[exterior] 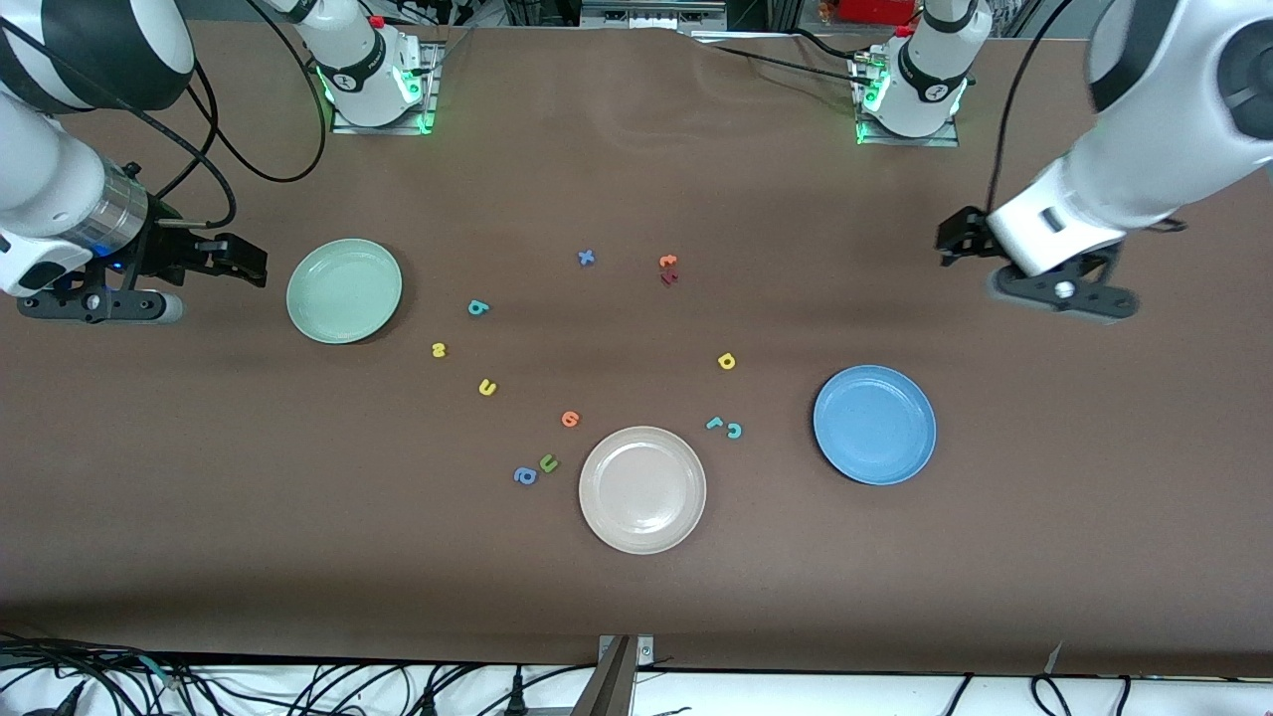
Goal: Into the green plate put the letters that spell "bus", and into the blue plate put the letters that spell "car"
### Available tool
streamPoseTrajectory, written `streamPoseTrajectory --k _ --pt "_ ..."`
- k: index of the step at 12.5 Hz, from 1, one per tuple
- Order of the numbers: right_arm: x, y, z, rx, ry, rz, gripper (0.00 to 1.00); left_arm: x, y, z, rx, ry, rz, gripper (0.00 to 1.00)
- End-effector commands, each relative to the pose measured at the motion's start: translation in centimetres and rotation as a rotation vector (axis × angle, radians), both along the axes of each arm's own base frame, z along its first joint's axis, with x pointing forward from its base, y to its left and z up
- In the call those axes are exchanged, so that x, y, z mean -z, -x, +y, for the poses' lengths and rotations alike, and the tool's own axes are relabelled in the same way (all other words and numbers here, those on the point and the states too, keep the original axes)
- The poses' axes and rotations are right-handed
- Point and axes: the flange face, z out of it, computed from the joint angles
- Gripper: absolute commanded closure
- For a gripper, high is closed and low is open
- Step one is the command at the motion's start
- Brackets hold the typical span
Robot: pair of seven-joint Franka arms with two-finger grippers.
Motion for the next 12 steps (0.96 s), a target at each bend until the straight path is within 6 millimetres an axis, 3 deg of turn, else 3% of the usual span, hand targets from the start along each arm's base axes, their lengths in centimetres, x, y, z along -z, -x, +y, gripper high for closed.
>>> streamPoseTrajectory --k 1,3,4,6,7,10,12 --pt "0.0 0.5 0.4 0.008 0.002 0.015 0.0 4.0 -0.9 -4.8 0.081 0.026 0.073 0.0" --pt "0.0 0.7 1.9 0.036 0.005 0.013 0.01 8.9 -0.7 -10.7 0.171 0.024 0.081 0.0" --pt "0.3 1.0 3.8 0.074 0.013 0.016 0.01 11.5 -0.9 -12.5 0.193 0.03 0.078 0.0" --pt "2.0 1.0 7.3 0.113 0.029 0.031 0.01 15.6 -1.8 -14.2 0.216 0.047 0.076 0.0" --pt "3.1 1.1 9.3 0.134 0.039 0.04 0.01 17.4 -1.6 -16.0 0.285 0.077 0.067 0.0" --pt "7.7 1.1 14.4 0.175 0.061 0.04 0.01 23.8 -2.0 -18.3 0.393 0.122 0.058 0.0" --pt "12.2 2.2 14.9 0.191 0.058 0.038 0.01 27.2 -1.5 -20.3 0.427 0.137 0.033 0.0"
